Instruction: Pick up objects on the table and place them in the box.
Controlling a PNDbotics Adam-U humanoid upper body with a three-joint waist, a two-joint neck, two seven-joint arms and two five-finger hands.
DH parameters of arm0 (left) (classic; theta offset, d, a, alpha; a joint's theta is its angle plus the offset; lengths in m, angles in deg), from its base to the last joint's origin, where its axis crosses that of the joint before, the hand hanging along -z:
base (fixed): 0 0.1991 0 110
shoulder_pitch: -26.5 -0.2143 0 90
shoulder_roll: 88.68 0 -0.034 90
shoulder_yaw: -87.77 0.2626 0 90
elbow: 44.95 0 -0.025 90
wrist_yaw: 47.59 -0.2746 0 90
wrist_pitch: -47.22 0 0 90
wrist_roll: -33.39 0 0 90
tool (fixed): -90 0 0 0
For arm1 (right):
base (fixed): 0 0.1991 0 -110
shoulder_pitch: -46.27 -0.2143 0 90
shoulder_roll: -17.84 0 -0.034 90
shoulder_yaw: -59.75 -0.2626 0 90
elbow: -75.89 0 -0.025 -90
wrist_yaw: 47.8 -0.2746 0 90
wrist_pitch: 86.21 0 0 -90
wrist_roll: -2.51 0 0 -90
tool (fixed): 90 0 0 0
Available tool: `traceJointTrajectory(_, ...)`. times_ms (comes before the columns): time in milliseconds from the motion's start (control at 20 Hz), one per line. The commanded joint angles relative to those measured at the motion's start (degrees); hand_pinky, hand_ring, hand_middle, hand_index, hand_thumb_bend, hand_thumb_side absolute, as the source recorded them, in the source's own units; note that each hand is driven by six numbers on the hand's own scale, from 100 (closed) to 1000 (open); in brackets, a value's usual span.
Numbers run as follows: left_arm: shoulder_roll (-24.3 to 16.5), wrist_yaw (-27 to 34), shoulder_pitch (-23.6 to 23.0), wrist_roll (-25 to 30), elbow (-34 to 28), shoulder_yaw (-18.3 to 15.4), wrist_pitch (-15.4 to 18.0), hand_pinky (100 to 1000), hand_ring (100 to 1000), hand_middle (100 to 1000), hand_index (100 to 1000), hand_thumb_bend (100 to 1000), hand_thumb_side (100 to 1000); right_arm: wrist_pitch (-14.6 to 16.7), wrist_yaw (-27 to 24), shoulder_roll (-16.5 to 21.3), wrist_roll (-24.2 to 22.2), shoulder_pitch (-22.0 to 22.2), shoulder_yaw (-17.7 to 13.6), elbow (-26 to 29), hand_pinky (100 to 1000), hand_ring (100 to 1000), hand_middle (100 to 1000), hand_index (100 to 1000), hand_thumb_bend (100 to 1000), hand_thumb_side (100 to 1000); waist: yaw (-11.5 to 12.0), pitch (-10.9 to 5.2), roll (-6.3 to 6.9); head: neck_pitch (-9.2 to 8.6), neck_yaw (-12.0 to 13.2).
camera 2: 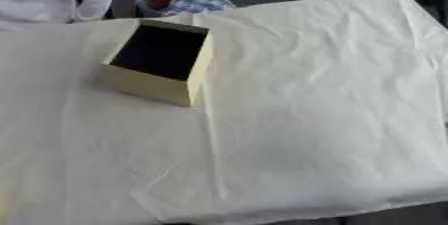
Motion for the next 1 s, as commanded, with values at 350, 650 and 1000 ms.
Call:
traceJointTrajectory(350, -2.47, -0.99, 2.46, 1.82, 0.88, 2.93, -4.08, 909, 953, 916, 976, 403, 325, 0.00, -0.73, 1.29, -0.34, -0.82, -0.05, 0.85, 605, 664, 547, 705, 100, 877, -0.95, -0.21, 0.21, 0.37, 0.70)
traceJointTrajectory(650, -1.50, -2.54, 4.23, 1.43, 1.11, 4.75, -6.05, 909, 952, 912, 972, 398, 299, -0.10, -0.93, 0.97, -0.60, -1.08, 0.05, 0.85, 604, 663, 546, 704, 100, 881, -1.67, -0.09, 0.49, 0.37, 0.99)
traceJointTrajectory(1000, -0.23, -1.93, 5.84, 3.88, 1.05, 6.94, -6.70, 907, 950, 909, 966, 354, 372, -0.15, -1.13, 0.73, -0.73, -1.47, 0.07, 0.85, 603, 664, 547, 704, 100, 882, -2.53, 0.04, 0.88, 0.37, 1.41)
